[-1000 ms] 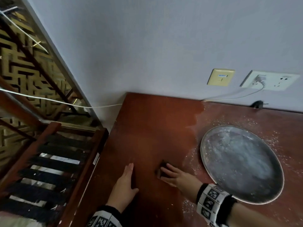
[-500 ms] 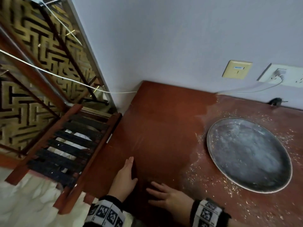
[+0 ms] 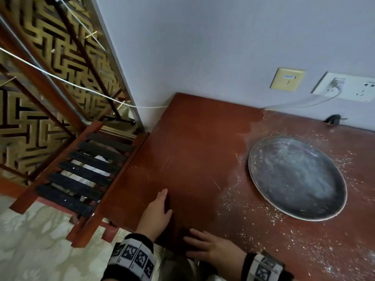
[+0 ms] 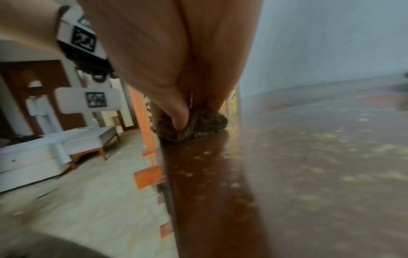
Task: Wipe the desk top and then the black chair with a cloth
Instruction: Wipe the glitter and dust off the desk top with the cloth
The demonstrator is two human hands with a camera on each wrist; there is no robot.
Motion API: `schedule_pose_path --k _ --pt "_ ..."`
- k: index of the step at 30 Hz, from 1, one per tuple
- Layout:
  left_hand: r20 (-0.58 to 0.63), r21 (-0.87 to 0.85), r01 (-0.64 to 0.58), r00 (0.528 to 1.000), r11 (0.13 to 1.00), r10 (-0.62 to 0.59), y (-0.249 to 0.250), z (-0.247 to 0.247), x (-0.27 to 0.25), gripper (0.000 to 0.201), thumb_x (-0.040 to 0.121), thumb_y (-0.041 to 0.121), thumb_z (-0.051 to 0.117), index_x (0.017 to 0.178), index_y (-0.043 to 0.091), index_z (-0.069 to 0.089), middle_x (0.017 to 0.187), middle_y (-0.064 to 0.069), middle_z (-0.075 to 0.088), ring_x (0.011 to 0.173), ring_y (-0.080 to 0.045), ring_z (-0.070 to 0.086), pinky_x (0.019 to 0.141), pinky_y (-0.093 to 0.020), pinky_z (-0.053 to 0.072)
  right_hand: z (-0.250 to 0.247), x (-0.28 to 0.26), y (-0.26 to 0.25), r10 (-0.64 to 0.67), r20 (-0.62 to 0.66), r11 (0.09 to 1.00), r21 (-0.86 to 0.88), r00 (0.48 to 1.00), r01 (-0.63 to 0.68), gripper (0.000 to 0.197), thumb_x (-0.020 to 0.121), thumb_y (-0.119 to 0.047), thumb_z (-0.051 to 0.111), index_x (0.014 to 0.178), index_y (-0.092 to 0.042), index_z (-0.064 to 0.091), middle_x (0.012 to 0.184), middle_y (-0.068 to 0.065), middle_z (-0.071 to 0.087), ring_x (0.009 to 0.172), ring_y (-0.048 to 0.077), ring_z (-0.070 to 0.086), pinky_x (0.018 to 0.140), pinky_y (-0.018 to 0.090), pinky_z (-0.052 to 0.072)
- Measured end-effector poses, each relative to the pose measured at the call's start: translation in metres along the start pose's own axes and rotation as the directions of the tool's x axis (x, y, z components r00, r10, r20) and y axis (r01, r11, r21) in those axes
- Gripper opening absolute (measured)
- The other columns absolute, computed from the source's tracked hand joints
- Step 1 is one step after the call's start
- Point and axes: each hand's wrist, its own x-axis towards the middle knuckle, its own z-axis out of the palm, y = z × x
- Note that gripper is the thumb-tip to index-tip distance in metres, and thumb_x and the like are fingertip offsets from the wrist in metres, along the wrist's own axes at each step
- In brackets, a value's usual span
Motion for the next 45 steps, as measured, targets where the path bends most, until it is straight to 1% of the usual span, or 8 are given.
schedule_pose_path --k 7,16,22,31,34,38,40,45 --pt "0.039 0.023 -0.058 0.998 0.998 0.057 0.027 0.011 0.005 0.067 0.097 0.017 0.05 0.152 0.018 0.011 0.157 -0.006 0.016 0.143 -0.019 0.022 0.113 -0.027 0.024 -0.056 -0.011 0.083 0.42 -0.105 0.9 0.175 0.902 -0.399 0.056 0.098 -0.007 0.034 0.147 -0.031 0.021 0.158 -0.004 -0.002 0.145 0.014 -0.007 0.115 0.031 0.021" --pt "0.071 0.071 -0.121 0.991 0.99 0.116 0.05 0.026 0.014 0.066 0.097 0.018 0.049 0.152 0.019 0.012 0.157 -0.005 0.016 0.142 -0.018 0.024 0.11 -0.024 0.025 -0.011 -0.035 0.035 0.163 -0.095 0.986 -0.001 0.982 -0.164 0.041 0.083 -0.027 0.036 0.104 -0.042 0.068 0.124 -0.014 0.061 0.116 0.007 0.057 0.085 0.013 0.05" --pt "0.07 0.09 -0.126 0.99 0.988 0.12 0.053 0.017 0.019 0.067 0.097 0.017 0.05 0.152 0.02 0.011 0.157 -0.005 0.015 0.142 -0.019 0.024 0.111 -0.026 0.025 -0.058 0.011 0.11 0.663 -0.101 0.723 0.346 0.742 -0.598 0.077 0.087 0.012 0.037 0.15 -0.023 0.01 0.158 -0.001 -0.006 0.145 0.019 -0.006 0.119 0.034 0.01" --pt "0.077 0.131 -0.138 0.989 0.982 0.129 0.064 0.023 0.033 0.075 0.095 0.018 0.052 0.152 0.024 0.004 0.156 -0.005 0.02 0.139 -0.02 0.032 0.108 -0.028 0.031 -0.005 -0.01 0.046 0.052 -0.074 0.977 0.208 0.996 -0.036 0.051 0.083 -0.01 0.04 0.132 -0.01 0.051 0.15 0.012 0.031 0.141 0.035 0.01 0.112 0.055 0.019" --pt "0.09 0.095 -0.217 0.974 0.972 0.208 0.082 0.036 0.04 0.076 0.093 0.018 0.054 0.151 0.03 0.006 0.152 -0.002 0.032 0.135 -0.018 0.039 0.107 -0.03 0.036 -0.002 -0.037 0.041 0.152 -0.102 0.903 0.418 0.983 -0.097 0.05 0.089 -0.019 0.035 0.139 -0.021 0.044 0.15 0.001 0.033 0.142 0.014 0.009 0.115 0.032 0.018" --pt "0.071 0.082 -0.344 0.938 0.936 0.338 0.119 0.047 0.053 0.077 0.089 0.03 0.062 0.148 0.04 0.014 0.124 0.007 0.055 0.118 -0.011 0.051 0.098 -0.03 0.043 -0.037 -0.101 0.086 0.705 -0.551 0.709 0.569 0.446 -0.417 0.046 0.087 -0.031 0.055 0.132 -0.038 0.047 0.087 -0.014 0.055 0.08 0.007 0.054 0.068 0.015 0.043" --pt "0.101 0.117 -0.389 0.92 0.914 0.379 0.14 0.053 0.062 0.079 0.085 0.041 0.063 0.147 0.044 0.013 0.113 0.008 0.057 0.107 -0.011 0.054 0.094 -0.031 0.045 -0.053 -0.14 0.116 0.88 -0.422 0.462 0.655 0.217 -0.598 0.063 0.082 -0.035 0.068 0.138 -0.035 0.04 0.087 -0.009 0.046 0.073 0.01 0.05 0.06 0.018 0.042" --pt "0.205 0.277 -0.473 0.88 0.836 0.429 0.185 0.079 0.083 0.09 0.081 0.06 0.059 0.148 0.043 0.0 0.113 0.001 0.059 0.106 -0.017 0.057 0.096 -0.036 0.044 -0.05 -0.184 0.153 0.992 0.069 0.038 0.62 0.103 -0.783 0.109 0.069 -0.048 0.075 0.146 -0.044 -0.002 0.132 0.012 0.031 0.111 0.032 0.054 0.092 0.044 0.048"
